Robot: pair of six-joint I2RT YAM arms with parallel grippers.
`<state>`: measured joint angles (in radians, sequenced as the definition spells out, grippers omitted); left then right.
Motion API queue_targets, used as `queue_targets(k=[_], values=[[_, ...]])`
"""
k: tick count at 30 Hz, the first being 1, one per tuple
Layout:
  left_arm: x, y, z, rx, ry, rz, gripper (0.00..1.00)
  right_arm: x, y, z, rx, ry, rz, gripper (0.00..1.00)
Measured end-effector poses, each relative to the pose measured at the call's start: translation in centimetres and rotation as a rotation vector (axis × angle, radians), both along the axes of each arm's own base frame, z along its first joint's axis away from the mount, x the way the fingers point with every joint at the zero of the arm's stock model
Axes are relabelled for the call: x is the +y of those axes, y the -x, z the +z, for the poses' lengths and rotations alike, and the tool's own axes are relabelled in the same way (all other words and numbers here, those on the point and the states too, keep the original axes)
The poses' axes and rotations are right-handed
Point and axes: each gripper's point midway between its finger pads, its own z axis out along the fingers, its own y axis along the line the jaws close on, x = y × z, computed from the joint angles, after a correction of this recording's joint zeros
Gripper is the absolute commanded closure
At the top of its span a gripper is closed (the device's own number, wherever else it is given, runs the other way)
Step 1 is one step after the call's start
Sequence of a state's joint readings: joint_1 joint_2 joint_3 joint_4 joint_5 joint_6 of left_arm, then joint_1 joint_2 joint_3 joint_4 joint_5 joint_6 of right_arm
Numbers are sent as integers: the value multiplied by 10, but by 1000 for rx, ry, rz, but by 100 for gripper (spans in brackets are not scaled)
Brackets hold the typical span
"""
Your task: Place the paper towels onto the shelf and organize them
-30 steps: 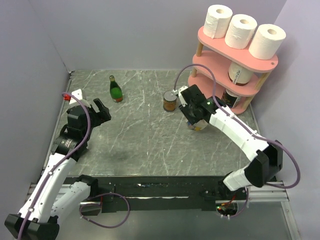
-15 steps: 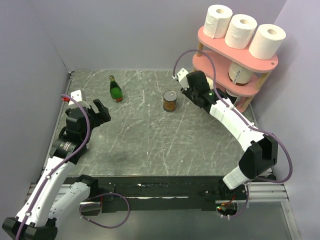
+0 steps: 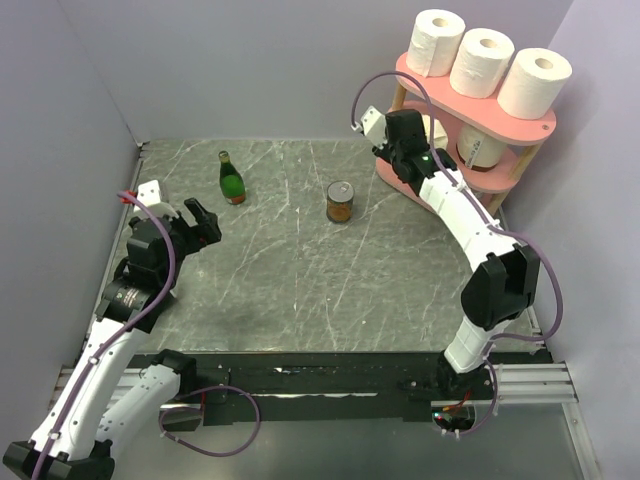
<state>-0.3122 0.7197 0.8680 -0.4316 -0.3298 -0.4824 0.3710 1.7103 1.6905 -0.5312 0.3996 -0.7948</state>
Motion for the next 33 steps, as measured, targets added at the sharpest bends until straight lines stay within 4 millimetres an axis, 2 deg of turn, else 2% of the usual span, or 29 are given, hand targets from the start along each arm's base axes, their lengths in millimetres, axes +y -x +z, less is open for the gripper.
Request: queue_targets(k=[7, 16, 22, 27, 33], values=[[-2, 1, 2, -5, 6, -13, 3, -19, -24, 4, -3, 71, -3, 53], [-3, 2, 3, -9, 8, -18, 3, -24, -46, 16, -29, 120, 29, 53], [-2, 3, 5, -17, 11, -18, 2, -26, -54, 20, -35, 143, 58, 52], [-2, 3, 5, -18, 11, -18, 3, -25, -69, 21, -56, 156, 76, 44], [-2, 5, 9, -31, 15, -18, 2, -28, -75, 22, -72, 188, 75, 33]])
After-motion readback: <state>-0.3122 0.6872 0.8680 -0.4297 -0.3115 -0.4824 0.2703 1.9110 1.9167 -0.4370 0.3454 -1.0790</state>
